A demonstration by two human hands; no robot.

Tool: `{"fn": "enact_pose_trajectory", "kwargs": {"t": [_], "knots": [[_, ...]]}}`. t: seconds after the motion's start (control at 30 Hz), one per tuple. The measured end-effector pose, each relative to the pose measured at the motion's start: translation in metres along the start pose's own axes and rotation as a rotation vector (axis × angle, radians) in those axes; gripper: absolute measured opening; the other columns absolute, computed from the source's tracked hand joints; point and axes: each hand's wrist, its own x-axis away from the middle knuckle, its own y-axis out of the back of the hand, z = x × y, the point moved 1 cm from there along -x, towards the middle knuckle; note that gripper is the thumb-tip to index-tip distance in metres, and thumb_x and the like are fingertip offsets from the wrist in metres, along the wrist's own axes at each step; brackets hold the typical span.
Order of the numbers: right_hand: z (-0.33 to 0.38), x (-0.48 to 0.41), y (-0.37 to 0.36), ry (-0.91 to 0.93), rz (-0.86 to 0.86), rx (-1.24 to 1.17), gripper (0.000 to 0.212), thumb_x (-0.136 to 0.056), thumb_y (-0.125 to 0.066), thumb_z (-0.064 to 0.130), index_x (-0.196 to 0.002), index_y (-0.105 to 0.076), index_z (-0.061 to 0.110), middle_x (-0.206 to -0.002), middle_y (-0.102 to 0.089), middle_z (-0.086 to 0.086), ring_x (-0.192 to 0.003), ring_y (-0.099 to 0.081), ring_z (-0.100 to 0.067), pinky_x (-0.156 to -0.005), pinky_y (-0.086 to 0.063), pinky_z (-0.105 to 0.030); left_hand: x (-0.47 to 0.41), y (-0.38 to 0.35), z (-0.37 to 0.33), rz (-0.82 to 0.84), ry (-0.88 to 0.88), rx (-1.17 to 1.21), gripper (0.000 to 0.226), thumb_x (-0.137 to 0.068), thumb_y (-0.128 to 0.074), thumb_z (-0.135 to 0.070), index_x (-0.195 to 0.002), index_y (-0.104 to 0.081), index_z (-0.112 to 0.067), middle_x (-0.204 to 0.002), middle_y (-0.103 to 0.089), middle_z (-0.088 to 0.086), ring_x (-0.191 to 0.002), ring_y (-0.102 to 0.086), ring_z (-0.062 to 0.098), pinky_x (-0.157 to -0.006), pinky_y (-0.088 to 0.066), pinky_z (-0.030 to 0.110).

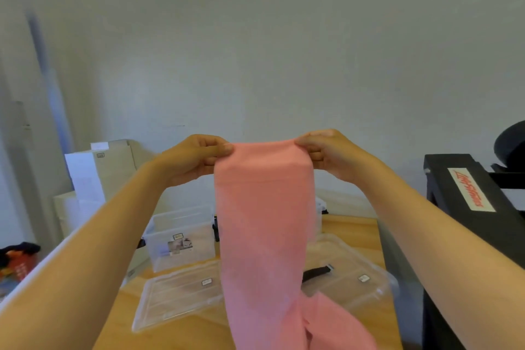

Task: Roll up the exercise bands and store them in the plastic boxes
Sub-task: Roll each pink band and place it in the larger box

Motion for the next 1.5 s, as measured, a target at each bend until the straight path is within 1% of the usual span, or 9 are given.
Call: {"fn": "enact_pose_trajectory", "kwargs": {"t": [0.33,0.43,0.5,0.6,0.7,0.97,1.07,1.2,1.5], "knots": [[-0.127,-0.04,-0.005,-0.222,-0.141,0.152,0.015,-0.088,-0.06,0.005,-0.074,-0.065,0.007,-0.069,-0.063,-0.007,-0.057,-0.062,-0.012,-0.056,-0.055,-0.023,-0.049,-0.005,0.124,-0.158,0.263,-0.103,0.014,-0.079,-0.075,-0.007,-0.092,-0.069,-0.008,-0.092,-0.07,0.012,-0.075,-0.07,0.013,-0.07,-0.056,0.021],[-0.193,-0.056,-0.012,-0.321,-0.23,0.395,0.011,-0.078,-0.065,0.015,-0.068,-0.063,0.012,-0.072,-0.058,-0.006,-0.074,-0.056,-0.02,-0.081,-0.053,-0.041,-0.057,-0.02,0.185,-0.211,0.358,-0.284,0.022,-0.087,-0.071,-0.008,-0.108,-0.064,-0.009,-0.104,-0.069,0.012,-0.097,-0.066,0.022,-0.085,-0.052,0.03],[-0.221,-0.051,-0.018,-0.361,-0.203,0.512,0.01,-0.084,-0.066,0.02,-0.091,-0.067,0.012,-0.092,-0.062,-0.003,-0.095,-0.057,-0.022,-0.079,-0.045,-0.03,-0.051,-0.036,0.212,-0.175,0.394,-0.304,0.027,-0.087,-0.07,-0.009,-0.114,-0.062,-0.008,-0.101,-0.068,0.006,-0.098,-0.064,0.018,-0.094,-0.047,0.036],[-0.244,-0.041,-0.025,-0.408,-0.176,0.511,0.042,-0.087,-0.064,0.019,-0.127,-0.058,0.005,-0.128,-0.058,-0.004,-0.12,-0.053,-0.02,-0.091,-0.038,-0.023,-0.039,-0.054,0.235,-0.12,0.384,-0.268,0.024,-0.089,-0.067,-0.004,-0.112,-0.061,-0.006,-0.093,-0.069,0.0,-0.081,-0.067,0.002,-0.09,-0.051,0.029],[-0.254,-0.024,-0.03,-0.403,-0.131,0.518,0.04,-0.085,-0.067,0.017,-0.123,-0.062,0.005,-0.124,-0.062,-0.008,-0.116,-0.057,-0.021,-0.094,-0.041,-0.025,-0.022,-0.067,0.244,-0.122,0.355,-0.25,0.027,-0.086,-0.069,0.0,-0.112,-0.062,-0.001,-0.094,-0.068,0.004,-0.072,-0.067,-0.005,-0.073,-0.052,0.011],[-0.251,0.073,-0.044,-0.292,0.348,0.564,0.035,-0.082,-0.073,0.009,-0.116,-0.066,0.004,-0.119,-0.066,-0.005,-0.109,-0.06,-0.011,-0.099,-0.044,-0.022,0.059,-0.108,0.269,0.039,0.328,-0.347,0.035,-0.077,-0.081,-0.01,-0.107,-0.067,-0.02,-0.117,-0.064,-0.006,-0.107,-0.062,0.013,-0.086,-0.049,0.015],[-0.254,0.103,-0.045,-0.278,0.421,0.598,0.05,-0.076,-0.08,0.015,-0.122,-0.063,0.008,-0.129,-0.059,0.001,-0.122,-0.052,-0.01,-0.103,-0.034,-0.015,0.087,-0.123,0.278,0.009,0.342,-0.322,0.038,-0.072,-0.085,-0.014,-0.106,-0.07,-0.023,-0.128,-0.057,-0.011,-0.11,-0.056,-0.002,-0.083,-0.041,0.004],[-0.262,0.125,-0.038,-0.207,0.38,0.737,0.055,-0.072,-0.081,0.034,-0.124,-0.063,0.024,-0.14,-0.05,0.012,-0.134,-0.035,-0.004,-0.11,-0.018,-0.015,0.115,-0.138,0.283,-0.021,0.232,-0.397,0.047,-0.062,-0.091,-0.024,-0.104,-0.071,-0.026,-0.133,-0.048,-0.016,-0.114,-0.038,-0.026,-0.089,-0.029,-0.003],[-0.27,0.131,-0.04,-0.104,0.17,0.697,0.02,-0.08,-0.075,0.018,-0.1,-0.075,0.017,-0.117,-0.069,0.005,-0.109,-0.056,0.004,-0.098,-0.035,-0.007,0.121,-0.148,0.282,-0.134,0.127,-0.453,0.03,-0.07,-0.086,-0.021,-0.081,-0.069,-0.044,-0.123,-0.058,-0.022,-0.119,-0.048,0.002,-0.098,-0.04,0.015]]}}
